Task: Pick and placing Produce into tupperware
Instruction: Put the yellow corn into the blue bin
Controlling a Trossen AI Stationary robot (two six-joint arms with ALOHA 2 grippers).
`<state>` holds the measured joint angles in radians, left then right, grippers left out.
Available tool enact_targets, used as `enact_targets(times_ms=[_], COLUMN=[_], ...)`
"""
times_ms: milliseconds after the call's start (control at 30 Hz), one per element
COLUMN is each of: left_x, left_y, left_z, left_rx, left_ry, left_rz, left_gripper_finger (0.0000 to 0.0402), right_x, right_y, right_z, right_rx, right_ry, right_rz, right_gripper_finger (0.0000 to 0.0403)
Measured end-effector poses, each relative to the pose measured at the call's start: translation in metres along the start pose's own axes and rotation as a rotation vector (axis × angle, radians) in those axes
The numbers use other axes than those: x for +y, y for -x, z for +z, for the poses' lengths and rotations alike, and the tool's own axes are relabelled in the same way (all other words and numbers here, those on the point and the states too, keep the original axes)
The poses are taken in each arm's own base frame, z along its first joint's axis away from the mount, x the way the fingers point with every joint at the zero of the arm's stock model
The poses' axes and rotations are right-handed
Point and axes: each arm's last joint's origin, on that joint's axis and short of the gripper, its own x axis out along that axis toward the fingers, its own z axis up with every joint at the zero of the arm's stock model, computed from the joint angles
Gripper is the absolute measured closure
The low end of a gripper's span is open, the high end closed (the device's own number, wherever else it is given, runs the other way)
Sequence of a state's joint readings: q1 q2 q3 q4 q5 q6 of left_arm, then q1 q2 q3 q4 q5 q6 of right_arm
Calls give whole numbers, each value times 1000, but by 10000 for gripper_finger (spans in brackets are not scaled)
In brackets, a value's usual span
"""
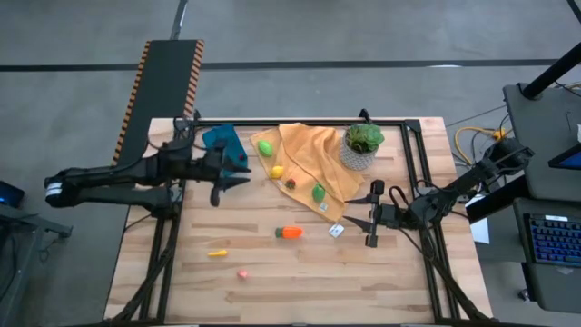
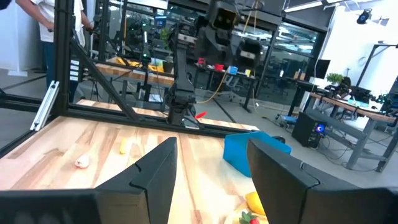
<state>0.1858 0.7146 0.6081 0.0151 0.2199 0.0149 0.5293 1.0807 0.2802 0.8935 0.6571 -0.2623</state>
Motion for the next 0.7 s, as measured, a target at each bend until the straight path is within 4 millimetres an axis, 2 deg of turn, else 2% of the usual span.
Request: enact_targets(times_ms=[700], left_x=[-4], left_y=[5], left_z=[-1], left_rx=[-28], left_ry=[-5], left_rz=[-29], left_gripper_finger=[298], right_x=[0], right_y=[0], right_z=[0], right_rx=[0], right_ry=[0], right_rz=[0], right_gripper_finger=[216])
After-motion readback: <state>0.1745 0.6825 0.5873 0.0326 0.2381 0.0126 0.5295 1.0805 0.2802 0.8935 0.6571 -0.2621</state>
